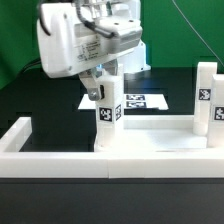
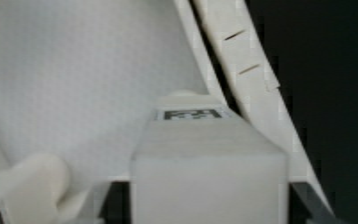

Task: Assemble desk

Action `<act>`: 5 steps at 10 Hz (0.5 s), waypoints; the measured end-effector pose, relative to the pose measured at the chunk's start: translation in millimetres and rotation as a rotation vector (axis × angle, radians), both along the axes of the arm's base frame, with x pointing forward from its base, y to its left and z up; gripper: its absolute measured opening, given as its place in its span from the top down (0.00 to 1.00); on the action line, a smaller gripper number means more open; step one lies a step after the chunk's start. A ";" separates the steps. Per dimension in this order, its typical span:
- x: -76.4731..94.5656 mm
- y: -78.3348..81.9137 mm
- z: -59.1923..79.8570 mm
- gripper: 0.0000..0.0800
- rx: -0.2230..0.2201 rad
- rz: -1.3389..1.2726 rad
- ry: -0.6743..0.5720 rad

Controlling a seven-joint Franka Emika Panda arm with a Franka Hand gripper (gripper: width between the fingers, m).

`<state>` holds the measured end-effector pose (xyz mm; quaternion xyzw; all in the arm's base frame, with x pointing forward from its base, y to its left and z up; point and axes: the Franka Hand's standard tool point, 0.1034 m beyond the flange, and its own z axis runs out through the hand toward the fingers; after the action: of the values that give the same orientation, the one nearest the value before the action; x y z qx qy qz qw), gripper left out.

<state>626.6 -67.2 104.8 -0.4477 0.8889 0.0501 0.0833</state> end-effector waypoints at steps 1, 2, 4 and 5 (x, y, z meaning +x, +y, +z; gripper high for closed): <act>0.6 0.3 0.2 0.64 0.004 -0.025 0.005; 0.7 0.8 -0.3 0.54 0.008 -0.072 0.013; 0.3 -0.1 -1.4 0.37 -0.001 -0.005 0.006; -0.3 -1.9 -1.7 0.22 -0.007 0.105 -0.004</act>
Offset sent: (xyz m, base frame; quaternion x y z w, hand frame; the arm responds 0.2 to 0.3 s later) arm 0.0000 0.0000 0.0000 0.0000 0.0000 0.0000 1.0000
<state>626.4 -69.1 103.1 -0.4940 0.8642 0.0505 0.0810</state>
